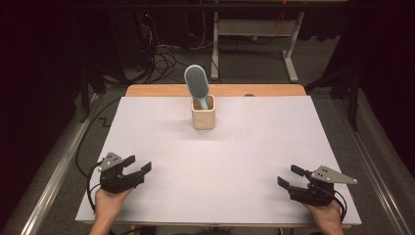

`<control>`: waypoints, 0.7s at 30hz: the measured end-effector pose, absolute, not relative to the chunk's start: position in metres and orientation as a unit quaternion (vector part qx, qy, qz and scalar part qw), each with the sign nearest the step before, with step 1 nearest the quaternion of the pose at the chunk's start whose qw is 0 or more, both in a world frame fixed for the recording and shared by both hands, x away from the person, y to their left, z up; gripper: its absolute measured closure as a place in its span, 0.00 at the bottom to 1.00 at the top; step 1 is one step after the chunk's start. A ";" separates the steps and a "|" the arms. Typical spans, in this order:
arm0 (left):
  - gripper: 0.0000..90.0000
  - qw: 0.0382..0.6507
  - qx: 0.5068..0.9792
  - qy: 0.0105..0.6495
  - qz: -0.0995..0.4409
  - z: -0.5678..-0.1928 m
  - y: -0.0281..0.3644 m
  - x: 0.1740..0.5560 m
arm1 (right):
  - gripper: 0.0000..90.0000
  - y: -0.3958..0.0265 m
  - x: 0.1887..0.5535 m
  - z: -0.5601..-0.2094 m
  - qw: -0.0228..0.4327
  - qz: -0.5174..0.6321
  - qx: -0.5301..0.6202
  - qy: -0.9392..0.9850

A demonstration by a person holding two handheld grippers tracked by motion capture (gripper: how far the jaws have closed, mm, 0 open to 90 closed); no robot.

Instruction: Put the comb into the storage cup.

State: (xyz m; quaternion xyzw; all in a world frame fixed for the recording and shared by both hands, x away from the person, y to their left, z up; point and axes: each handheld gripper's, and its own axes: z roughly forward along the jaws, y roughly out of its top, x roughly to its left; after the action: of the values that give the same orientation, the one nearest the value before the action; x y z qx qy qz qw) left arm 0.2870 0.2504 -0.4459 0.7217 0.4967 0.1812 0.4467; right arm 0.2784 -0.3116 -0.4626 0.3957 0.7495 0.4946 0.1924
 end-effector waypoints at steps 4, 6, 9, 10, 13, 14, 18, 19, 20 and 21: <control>0.33 0.457 0.714 0.503 0.170 -0.448 0.252 0.287 | 0.32 -0.312 0.278 -0.463 0.192 0.495 0.396 0.749; 0.33 0.456 0.713 0.505 0.172 -0.450 0.252 0.287 | 0.32 -0.312 0.278 -0.463 0.191 0.495 0.396 0.749; 0.33 0.455 0.712 0.507 0.171 -0.453 0.253 0.287 | 0.32 -0.312 0.278 -0.463 0.192 0.495 0.397 0.749; 0.33 0.454 0.712 0.508 0.170 -0.454 0.253 0.286 | 0.32 -0.312 0.278 -0.463 0.192 0.495 0.397 0.749; 0.33 0.454 0.712 0.508 0.171 -0.456 0.253 0.285 | 0.32 -0.312 0.278 -0.463 0.191 0.495 0.397 0.749; 0.33 0.454 0.712 0.508 0.172 -0.457 0.253 0.285 | 0.32 -0.312 0.278 -0.463 0.192 0.495 0.397 0.749; 0.32 0.453 0.707 0.513 0.178 -0.459 0.254 0.284 | 0.32 -0.312 0.278 -0.463 0.191 0.495 0.397 0.749; 0.32 0.453 0.707 0.514 0.179 -0.459 0.254 0.284 | 0.32 -0.312 0.278 -0.463 0.191 0.495 0.397 0.749; 0.32 0.450 0.706 0.516 0.180 -0.460 0.254 0.284 | 0.32 -0.312 0.278 -0.463 0.191 0.495 0.397 0.749; 0.32 0.448 0.706 0.517 0.183 -0.461 0.254 0.284 | 0.32 -0.312 0.278 -0.463 0.190 0.495 0.397 0.749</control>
State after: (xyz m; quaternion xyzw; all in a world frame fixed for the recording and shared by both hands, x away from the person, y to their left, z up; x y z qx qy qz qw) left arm 0.2837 0.2541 -0.4605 0.7062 0.5173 0.1825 0.4476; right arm 0.2783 -0.3117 -0.4628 0.3975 0.7489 0.4949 0.1904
